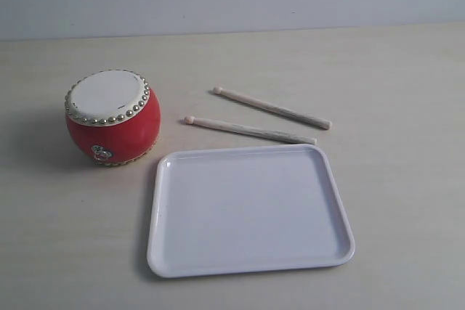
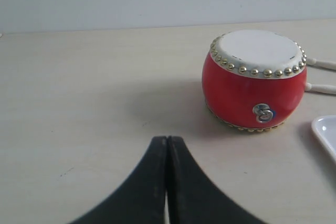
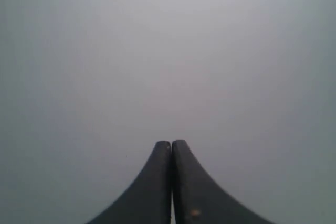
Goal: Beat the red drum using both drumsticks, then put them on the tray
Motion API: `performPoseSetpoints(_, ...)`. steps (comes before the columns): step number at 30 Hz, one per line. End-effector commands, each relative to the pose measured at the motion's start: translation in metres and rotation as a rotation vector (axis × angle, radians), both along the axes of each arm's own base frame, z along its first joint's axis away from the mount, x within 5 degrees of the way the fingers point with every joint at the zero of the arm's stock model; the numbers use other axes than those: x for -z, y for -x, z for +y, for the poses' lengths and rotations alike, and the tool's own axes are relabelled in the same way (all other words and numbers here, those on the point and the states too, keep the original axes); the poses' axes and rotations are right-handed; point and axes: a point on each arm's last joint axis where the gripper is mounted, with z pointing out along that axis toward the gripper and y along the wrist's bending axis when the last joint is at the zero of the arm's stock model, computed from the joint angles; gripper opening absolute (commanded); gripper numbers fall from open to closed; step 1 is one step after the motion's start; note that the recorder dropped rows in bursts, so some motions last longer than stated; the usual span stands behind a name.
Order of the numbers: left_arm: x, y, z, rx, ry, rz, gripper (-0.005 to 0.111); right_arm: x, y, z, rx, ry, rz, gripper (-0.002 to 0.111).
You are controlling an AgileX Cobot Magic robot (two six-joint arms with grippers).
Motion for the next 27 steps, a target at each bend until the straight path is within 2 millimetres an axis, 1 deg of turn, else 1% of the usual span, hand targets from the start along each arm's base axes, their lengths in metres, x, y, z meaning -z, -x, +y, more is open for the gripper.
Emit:
performPoseSetpoints(1, 0.000, 0.000, -0.001, 0.007, 0.011, -0.005, 0.000, -0.025, -0.034, 0.003, -0.021, 0.100, 0.250, 0.000)
performPoseSetpoints(3, 0.000, 0.000, -0.001, 0.007, 0.011, -0.005, 0.000, -0.029, -0.059, 0.003, -0.009, 0.260, 0.401, 0.000)
performPoseSetpoints(5, 0.000, 0.000, -0.001, 0.007, 0.011, -0.005, 0.000, -0.024, -0.085, 0.002, -0.014, 0.376, 0.552, 0.000)
performPoseSetpoints(7, 0.000, 0.000, -0.001, 0.007, 0.011, -0.005, 0.000, -0.013, -0.109, 0.000, -0.038, 0.414, 0.723, 0.000)
performPoseSetpoints(9, 0.000, 0.000, -0.001, 0.007, 0.011, -0.005, 0.000, 0.001, -0.132, -0.004, -0.075, 0.419, 0.950, 0.000)
performPoseSetpoints(11, 0.000, 0.000, -0.001, 0.007, 0.011, -0.005, 0.000, 0.015, -0.148, -0.007, -0.129, 0.479, 1.207, 0.000)
performPoseSetpoints(13, 0.000, 0.000, -0.001, 0.007, 0.011, -0.005, 0.000, 0.019, -0.161, -0.008, -0.228, 0.586, 1.416, 0.000)
performPoseSetpoints(15, 0.000, 0.000, -0.001, 0.007, 0.011, -0.005, 0.000, 0.022, -0.170, -0.005, -0.366, 0.665, 1.552, 0.000)
performPoseSetpoints(17, 0.000, 0.000, -0.001, 0.007, 0.011, -0.005, 0.000, 0.021, -0.177, 0.000, -0.502, 0.672, 1.620, 0.000)
performPoseSetpoints(19, 0.000, 0.000, -0.001, 0.007, 0.011, -0.005, 0.000, 0.020, -0.187, 0.008, -0.640, 0.646, 1.644, 0.000)
performPoseSetpoints(21, 0.000, 0.000, -0.001, 0.007, 0.011, -0.005, 0.000, 0.018, -0.194, 0.013, -0.729, 0.624, 1.640, 0.000)
performPoseSetpoints(27, 0.000, 0.000, -0.001, 0.007, 0.011, -0.005, 0.000, 0.004, -0.209, 0.023, -0.860, 0.585, 1.561, 0.000)
